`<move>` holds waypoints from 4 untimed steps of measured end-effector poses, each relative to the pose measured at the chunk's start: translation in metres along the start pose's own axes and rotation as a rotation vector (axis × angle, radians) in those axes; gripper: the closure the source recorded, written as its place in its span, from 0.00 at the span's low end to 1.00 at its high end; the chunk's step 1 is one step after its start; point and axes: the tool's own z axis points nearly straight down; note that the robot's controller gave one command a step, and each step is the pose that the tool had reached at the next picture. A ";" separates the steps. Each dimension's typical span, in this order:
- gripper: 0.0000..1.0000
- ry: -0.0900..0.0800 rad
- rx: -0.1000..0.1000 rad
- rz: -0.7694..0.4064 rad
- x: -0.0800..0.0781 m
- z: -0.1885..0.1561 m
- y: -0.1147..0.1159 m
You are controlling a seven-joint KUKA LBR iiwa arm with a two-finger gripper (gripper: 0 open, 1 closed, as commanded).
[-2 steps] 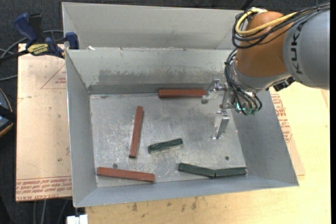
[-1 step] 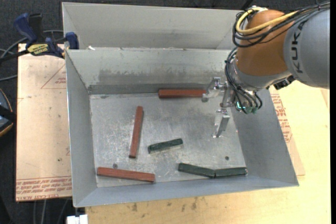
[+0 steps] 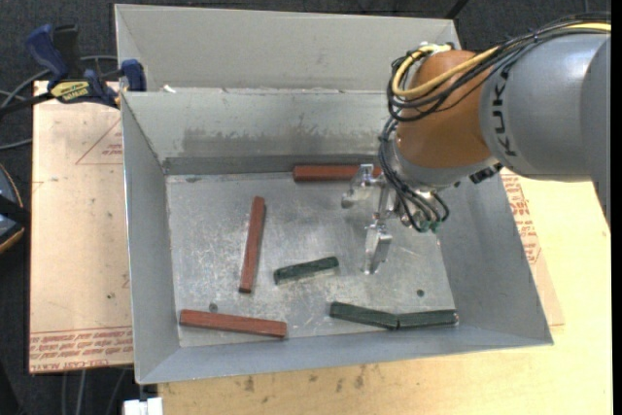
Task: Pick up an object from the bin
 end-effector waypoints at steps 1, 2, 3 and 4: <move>0.00 0.006 -0.003 -0.034 -0.003 0.034 0.028; 1.00 -0.018 -0.003 -0.168 0.050 0.035 0.052; 1.00 -0.017 -0.003 -0.169 0.050 0.035 0.052; 1.00 0.005 -0.003 -0.226 0.033 -0.070 0.047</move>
Offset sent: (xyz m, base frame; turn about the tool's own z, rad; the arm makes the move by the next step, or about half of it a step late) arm -0.0598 0.0471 -0.0409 -0.1696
